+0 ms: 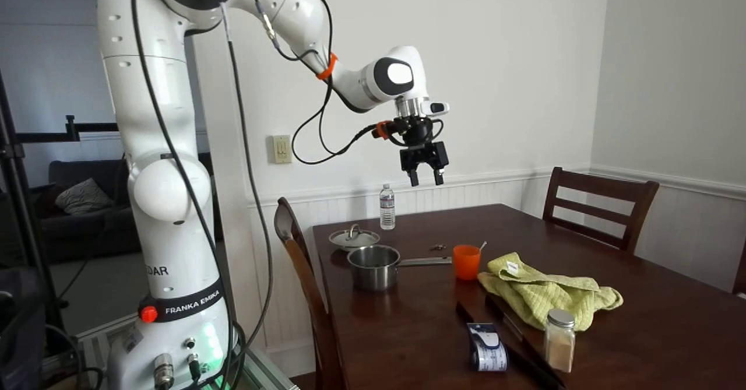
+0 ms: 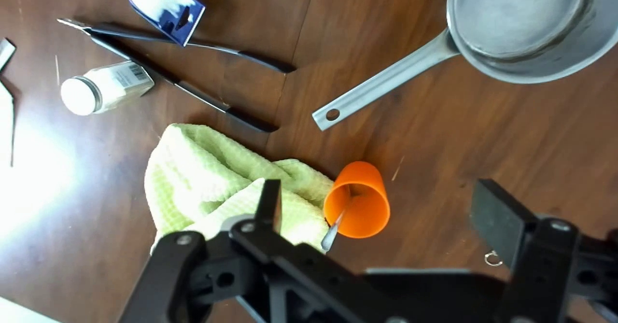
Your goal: Move the spoon from the orange cup to the pot
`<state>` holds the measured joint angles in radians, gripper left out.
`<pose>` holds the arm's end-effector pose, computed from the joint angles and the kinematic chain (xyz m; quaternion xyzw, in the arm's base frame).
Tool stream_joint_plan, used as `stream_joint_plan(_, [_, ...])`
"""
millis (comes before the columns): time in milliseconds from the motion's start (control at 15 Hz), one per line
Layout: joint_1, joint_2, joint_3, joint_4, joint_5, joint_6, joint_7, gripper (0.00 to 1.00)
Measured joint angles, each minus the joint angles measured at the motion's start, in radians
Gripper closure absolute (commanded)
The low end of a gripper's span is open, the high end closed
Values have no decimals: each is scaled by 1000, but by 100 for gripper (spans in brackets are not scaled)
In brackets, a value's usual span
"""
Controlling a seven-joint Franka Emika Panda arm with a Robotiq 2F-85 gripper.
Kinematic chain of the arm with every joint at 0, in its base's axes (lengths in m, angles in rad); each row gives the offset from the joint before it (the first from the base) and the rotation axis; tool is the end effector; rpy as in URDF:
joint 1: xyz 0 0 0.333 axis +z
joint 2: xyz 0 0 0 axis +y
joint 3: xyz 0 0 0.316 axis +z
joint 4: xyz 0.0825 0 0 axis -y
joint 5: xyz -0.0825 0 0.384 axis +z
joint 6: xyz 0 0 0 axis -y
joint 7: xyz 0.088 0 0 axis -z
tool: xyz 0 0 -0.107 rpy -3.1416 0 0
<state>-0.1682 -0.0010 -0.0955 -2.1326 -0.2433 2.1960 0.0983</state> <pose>0.5254 -0.1507 0.4145 0.9881 -0.1119 0.0235 0.1029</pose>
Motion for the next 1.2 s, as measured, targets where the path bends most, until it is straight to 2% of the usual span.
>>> stream_joint_plan(200, [0, 104, -8, 109, 0, -39, 7, 0])
stream_joint_plan(467, [-1, 119, -17, 144, 37, -76, -1, 0])
stream_joint_plan(733, [-82, 225, -35, 343, 203, -271, -272, 0])
stream_joint_plan(933, [-141, 343, -49, 495, 280, -399, -466, 0])
stream_joint_plan(1067, [-162, 431, -45, 589, 302, -480, -554, 0])
stream_joint_plan(1200, [-162, 503, -37, 655, 302, -534, -581, 0])
